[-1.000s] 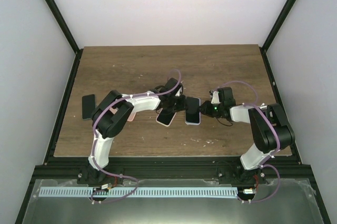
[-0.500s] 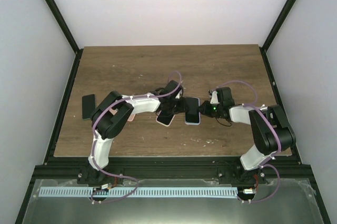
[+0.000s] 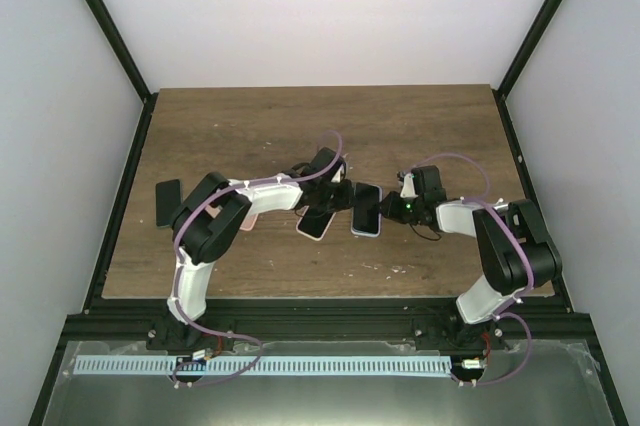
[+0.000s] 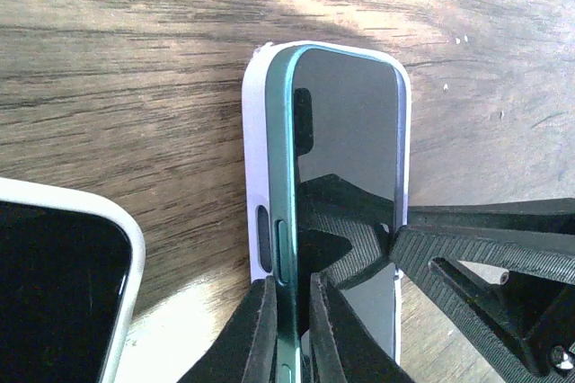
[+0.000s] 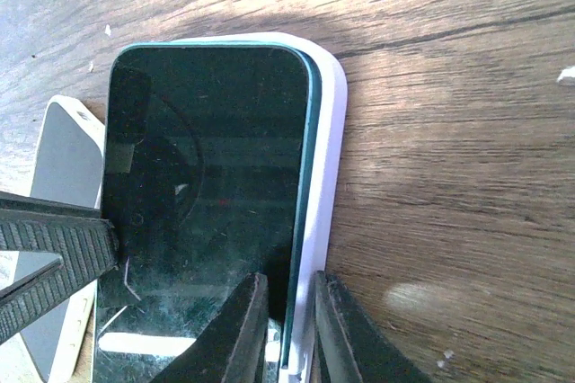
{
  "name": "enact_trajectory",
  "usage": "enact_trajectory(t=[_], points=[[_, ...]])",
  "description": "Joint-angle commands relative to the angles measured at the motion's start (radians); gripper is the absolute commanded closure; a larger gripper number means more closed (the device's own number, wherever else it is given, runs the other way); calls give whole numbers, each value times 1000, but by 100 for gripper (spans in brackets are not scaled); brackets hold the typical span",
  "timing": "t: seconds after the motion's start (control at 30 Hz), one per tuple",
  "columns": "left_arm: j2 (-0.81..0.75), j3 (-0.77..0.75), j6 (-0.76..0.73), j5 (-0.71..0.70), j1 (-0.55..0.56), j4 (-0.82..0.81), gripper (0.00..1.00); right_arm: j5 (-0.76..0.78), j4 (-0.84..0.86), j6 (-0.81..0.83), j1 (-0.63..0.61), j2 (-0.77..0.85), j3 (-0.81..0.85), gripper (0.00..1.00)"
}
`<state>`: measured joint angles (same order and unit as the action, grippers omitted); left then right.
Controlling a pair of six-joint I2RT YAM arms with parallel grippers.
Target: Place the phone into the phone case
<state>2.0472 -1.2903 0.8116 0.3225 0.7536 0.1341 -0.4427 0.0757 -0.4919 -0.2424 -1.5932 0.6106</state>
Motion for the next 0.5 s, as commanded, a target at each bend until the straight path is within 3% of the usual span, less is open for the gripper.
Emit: enact_trajectory(t=[0.0,0.27,0.47], points=[[40,-26,-7,32,3,-40,100,-47,40,1,0,-28,17,85],[86,-52,-38,11,59,24,100,-214,140,2,1,-60,32,84],[39,32,-16,29,75,-53,99,-290,187,11,1,-63,16,82]])
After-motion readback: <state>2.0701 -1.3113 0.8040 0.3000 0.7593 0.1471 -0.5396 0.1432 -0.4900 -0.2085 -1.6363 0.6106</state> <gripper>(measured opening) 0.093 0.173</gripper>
